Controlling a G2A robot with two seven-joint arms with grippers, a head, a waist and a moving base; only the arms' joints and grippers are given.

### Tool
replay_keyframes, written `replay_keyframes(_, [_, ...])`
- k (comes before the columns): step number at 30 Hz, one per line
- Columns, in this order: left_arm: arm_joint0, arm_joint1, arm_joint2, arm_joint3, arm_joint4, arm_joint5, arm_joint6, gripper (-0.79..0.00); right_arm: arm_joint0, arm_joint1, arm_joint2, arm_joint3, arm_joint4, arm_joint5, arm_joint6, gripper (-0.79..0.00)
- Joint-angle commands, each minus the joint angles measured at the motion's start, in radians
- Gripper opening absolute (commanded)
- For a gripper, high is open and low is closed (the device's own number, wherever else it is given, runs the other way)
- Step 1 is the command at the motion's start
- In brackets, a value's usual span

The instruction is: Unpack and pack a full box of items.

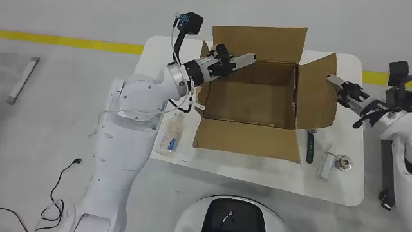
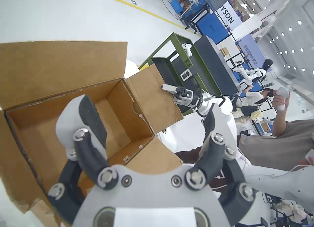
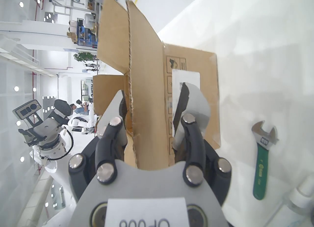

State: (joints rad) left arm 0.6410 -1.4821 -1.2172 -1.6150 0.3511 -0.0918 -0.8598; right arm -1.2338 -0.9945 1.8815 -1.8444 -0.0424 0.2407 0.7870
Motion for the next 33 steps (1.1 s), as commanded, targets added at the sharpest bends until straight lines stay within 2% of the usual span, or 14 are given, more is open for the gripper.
replay_keyframes(1, [0.0, 0.0, 0.0, 0.0, 0.0, 0.0, 0.0, 0.0, -0.031, 0.0, 0.016, -0.039, -0.059, -0.058, -0.085, -0.215])
replay_keyframes(2, [0.0, 0.0, 0.0, 0.0, 0.0, 0.0, 0.0, 0.0, -0.046, -0.001, 0.025, -0.058, -0.087, -0.078, -0.13, -0.523])
replay_keyframes(3, [0.0, 0.0, 0.0, 0.0, 0.0, 0.0, 0.0, 0.0, -0.063, -0.002, 0.027, -0.078, -0.103, -0.098, -0.158, -0.711])
replay_keyframes(4, [0.0, 0.0, 0.0, 0.0, 0.0, 0.0, 0.0, 0.0, -0.082, -0.003, 0.031, -0.094, -0.115, -0.116, -0.188, -0.785])
replay_keyframes(9, [0.0, 0.0, 0.0, 0.0, 0.0, 0.0, 0.0, 0.0, -0.151, -0.007, 0.049, -0.17, -0.256, -0.192, -0.344, -0.785])
replay_keyframes(13, [0.0, 0.0, 0.0, 0.0, 0.0, 0.0, 0.0, 0.0, -0.199, -0.01, 0.046, -0.237, -0.37, -0.197, -0.432, -0.785])
replay_keyframes(16, [0.0, 0.0, 0.0, 0.0, 0.0, 0.0, 0.0, 0.0, -0.222, -0.011, 0.035, -0.276, -0.442, -0.193, -0.452, -0.785])
replay_keyframes(21, [0.022, 0.005, 0.002, -0.033, 0.035, 0.021, 0.008, 0.0, -0.22, -0.013, 0.024, -0.285, -0.451, -0.2, -0.446, -0.785])
replay_keyframes(25, [0.051, 0.018, -0.034, -0.11, 0.084, 0.108, -0.032, 0.0, -0.205, -0.013, 0.025, -0.278, -0.437, -0.216, -0.434, -0.785])
replay_keyframes(27, [0.084, 0.028, -0.078, -0.161, 0.096, 0.184, -0.061, 0.0, -0.198, -0.012, 0.026, -0.275, -0.436, -0.225, -0.429, -0.785])
replay_keyframes(33, [0.213, 0.064, -0.204, -0.312, 0.15, 0.354, -0.285, 0.0, -0.18, -0.011, 0.011, -0.262, -0.442, -0.255, -0.41, -0.785])
